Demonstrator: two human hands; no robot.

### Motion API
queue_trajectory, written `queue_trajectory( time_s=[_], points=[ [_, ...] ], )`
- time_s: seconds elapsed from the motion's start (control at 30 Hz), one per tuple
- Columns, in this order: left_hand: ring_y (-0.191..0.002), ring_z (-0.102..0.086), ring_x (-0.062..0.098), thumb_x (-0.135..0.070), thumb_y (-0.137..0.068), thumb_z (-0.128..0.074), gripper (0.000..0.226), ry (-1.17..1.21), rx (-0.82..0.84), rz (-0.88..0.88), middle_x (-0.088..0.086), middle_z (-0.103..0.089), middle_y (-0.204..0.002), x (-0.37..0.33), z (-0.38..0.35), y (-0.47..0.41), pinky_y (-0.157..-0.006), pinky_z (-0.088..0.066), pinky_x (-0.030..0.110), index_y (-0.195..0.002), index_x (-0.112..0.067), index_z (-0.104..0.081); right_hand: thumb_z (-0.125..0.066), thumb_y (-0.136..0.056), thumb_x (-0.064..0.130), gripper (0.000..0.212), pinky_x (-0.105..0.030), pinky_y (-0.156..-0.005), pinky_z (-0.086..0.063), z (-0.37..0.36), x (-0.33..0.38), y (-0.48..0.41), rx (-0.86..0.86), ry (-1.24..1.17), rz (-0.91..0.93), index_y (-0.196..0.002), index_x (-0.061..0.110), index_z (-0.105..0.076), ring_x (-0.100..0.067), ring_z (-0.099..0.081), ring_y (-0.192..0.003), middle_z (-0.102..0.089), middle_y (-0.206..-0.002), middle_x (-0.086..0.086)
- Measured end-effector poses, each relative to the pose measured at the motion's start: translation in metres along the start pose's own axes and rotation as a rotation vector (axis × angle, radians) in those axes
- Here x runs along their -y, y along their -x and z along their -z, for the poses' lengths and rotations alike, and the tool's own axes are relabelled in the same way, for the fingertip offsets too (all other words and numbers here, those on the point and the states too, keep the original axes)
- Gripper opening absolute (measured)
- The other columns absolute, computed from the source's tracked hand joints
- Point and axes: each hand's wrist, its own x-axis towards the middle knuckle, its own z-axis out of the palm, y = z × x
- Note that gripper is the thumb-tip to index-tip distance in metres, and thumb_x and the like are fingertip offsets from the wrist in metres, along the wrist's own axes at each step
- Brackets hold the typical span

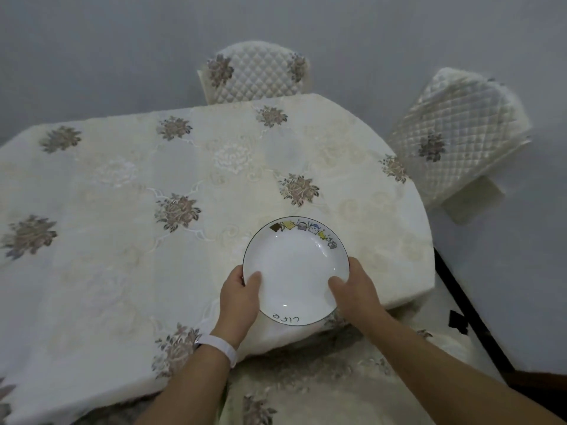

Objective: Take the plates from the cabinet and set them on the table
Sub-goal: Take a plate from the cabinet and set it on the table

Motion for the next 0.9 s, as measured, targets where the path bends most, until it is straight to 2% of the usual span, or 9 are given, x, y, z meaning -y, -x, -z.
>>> queue_trajectory(
  time_s=[0.13, 0.3, 0.53, 0.73, 0.9],
  points=[
    [-0.089, -0.064, 0.020, -0.023, -0.094, -0.055, 0.006, -0.055, 0.019, 0.093, -0.001, -0.068, -0.095, 0.021, -0.017, -0.004, -0.076, -0.054, 0.040, -0.095, -0.023, -0.061, -0.052, -0.087, 0.016, 0.026, -0.031, -0.075, -0.044, 0.001, -0.020, -0.025, 0.086, 0.030, -0.018, -0.111, 0.024, -0.045, -0.020, -0.055, -0.090, -0.057, -0.100, 0.001],
    [-0.090, -0.062, 0.017, -0.024, -0.094, -0.054, 0.011, -0.120, -0.013, 0.192, -0.002, -0.066, -0.098, 0.039, -0.034, -0.010, -0.069, -0.049, 0.032, -0.102, -0.019, -0.059, -0.053, -0.087, 0.017, 0.031, -0.031, -0.071, -0.041, -0.004, -0.044, -0.056, 0.201, 0.078, -0.034, -0.117, 0.017, -0.047, -0.023, -0.055, -0.091, -0.058, -0.102, -0.002],
    [-0.081, -0.060, 0.014, -0.021, -0.093, -0.055, 0.006, -0.155, -0.137, 0.269, -0.002, -0.064, -0.089, 0.042, -0.044, -0.018, -0.059, -0.043, 0.027, -0.092, -0.017, -0.058, -0.051, -0.088, 0.015, 0.030, -0.029, -0.072, -0.041, -0.017, -0.051, -0.084, 0.284, 0.068, -0.010, -0.118, 0.016, -0.049, -0.022, -0.057, -0.091, -0.061, -0.103, -0.001],
    [-0.076, -0.059, 0.020, -0.027, -0.089, -0.057, 0.012, -0.313, -0.125, 0.274, 0.002, -0.063, -0.081, 0.051, -0.045, -0.024, -0.059, -0.042, 0.030, -0.083, -0.016, -0.056, -0.052, -0.088, 0.015, 0.027, -0.029, -0.070, -0.042, -0.017, -0.054, -0.100, 0.306, 0.095, 0.006, -0.114, 0.020, -0.051, -0.021, -0.059, -0.088, -0.063, -0.098, 0.001],
    [-0.072, -0.057, 0.017, -0.029, -0.089, -0.057, 0.015, -0.354, -0.121, 0.266, 0.002, -0.061, -0.078, 0.050, -0.044, -0.023, -0.057, -0.039, 0.030, -0.081, -0.017, -0.054, -0.055, -0.087, 0.016, 0.030, -0.028, -0.070, -0.040, -0.015, -0.056, -0.107, 0.323, 0.133, 0.036, -0.117, 0.017, -0.051, -0.020, -0.057, -0.087, -0.060, -0.095, 0.003]
  ],
)
